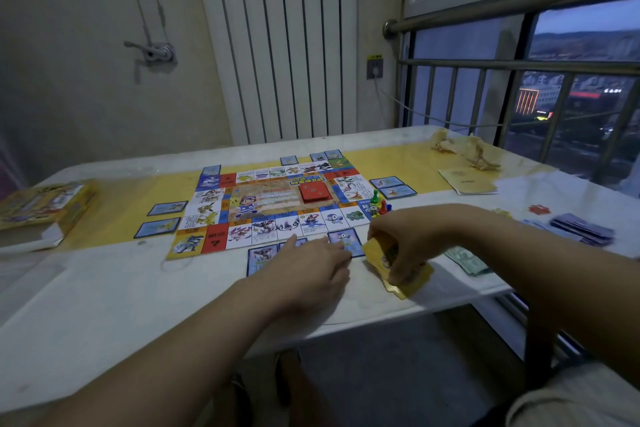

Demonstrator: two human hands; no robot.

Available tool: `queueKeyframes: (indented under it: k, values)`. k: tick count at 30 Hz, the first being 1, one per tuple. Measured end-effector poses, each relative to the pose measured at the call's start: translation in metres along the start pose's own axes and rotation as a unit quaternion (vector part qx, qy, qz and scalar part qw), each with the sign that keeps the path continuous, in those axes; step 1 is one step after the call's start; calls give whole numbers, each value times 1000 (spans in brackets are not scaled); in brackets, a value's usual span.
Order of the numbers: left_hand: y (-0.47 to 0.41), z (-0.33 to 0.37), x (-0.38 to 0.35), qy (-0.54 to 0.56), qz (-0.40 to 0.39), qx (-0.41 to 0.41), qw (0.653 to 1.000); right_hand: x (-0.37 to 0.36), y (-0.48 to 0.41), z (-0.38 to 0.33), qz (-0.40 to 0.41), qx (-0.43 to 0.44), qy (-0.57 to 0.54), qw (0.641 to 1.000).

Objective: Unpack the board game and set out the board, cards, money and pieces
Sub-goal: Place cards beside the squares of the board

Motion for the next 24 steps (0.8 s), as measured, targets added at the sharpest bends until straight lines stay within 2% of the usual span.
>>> queueKeyframes:
  k: [3, 6, 10, 14, 17, 19, 20, 22, 24]
  values:
    - [3, 7, -2, 0, -1, -1, 1000, -8, 8, 16, 22, 4, -134, 991]
    - [1, 13, -3, -11, -10, -4, 1000, -8, 7, 28, 53, -5, -261, 964]
    - [-3, 21, -3, -5, -9, -16, 1000, -5, 2, 37, 82, -10, -355, 931]
    - [-3, 21, 4, 38, 4, -9, 999, -3, -8, 33, 84, -5, -509, 856]
    - [8, 10, 20, 107, 78, 25, 991, 2, -9, 23, 90, 39, -595, 798]
    - [18, -7, 34, 220, 160, 70, 960, 9, -8, 11, 115, 74, -612, 779]
    - [23, -15, 40, 291, 191, 88, 933, 12, -5, 3, 131, 90, -606, 780]
    - [30, -24, 52, 474, 229, 95, 845, 19, 1, -18, 178, 123, -571, 792]
    - [36, -22, 60, 631, 207, 76, 744, 27, 9, -39, 231, 171, -531, 797]
Point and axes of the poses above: each hand's wrist, its own y-axis away from the middle knuckle, its own x-axis out of the back of the hand, z = x × y, the point moved 4 cm from there along -y, towards the middle knuckle, and after that the axes turned 4 degrees about -y, right-handed, at the moved point
